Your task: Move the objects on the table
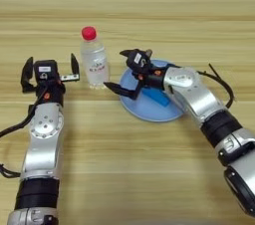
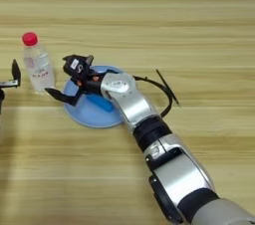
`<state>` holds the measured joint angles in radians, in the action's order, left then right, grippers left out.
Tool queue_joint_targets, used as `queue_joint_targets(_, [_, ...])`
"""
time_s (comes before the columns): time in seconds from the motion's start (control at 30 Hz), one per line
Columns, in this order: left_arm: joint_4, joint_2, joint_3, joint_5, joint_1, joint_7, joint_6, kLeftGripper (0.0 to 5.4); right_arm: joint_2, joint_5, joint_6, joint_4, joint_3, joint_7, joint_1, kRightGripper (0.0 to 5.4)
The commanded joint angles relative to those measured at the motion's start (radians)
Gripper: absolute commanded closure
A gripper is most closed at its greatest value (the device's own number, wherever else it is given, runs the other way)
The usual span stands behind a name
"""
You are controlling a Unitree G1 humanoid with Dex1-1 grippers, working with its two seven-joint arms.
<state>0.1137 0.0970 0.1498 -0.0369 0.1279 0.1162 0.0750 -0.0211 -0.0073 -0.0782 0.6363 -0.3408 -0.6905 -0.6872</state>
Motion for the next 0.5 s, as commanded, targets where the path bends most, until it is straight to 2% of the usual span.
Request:
queue_joint_targets(0.03, [-0.01,-0.002,-0.007,-0.011,-0.003,0.007,-0.008,0.0,0.033,-0.018,-0.043,0.084,0.007,-0.003,-0.074,0.03])
queue_joint_targets(0.5, [-0.011,-0.004,-0.014,-0.011,-0.005,0.014,-0.009,0.0,0.109,-0.052,-0.175,0.347,0.045,0.033,-0.211,0.03])
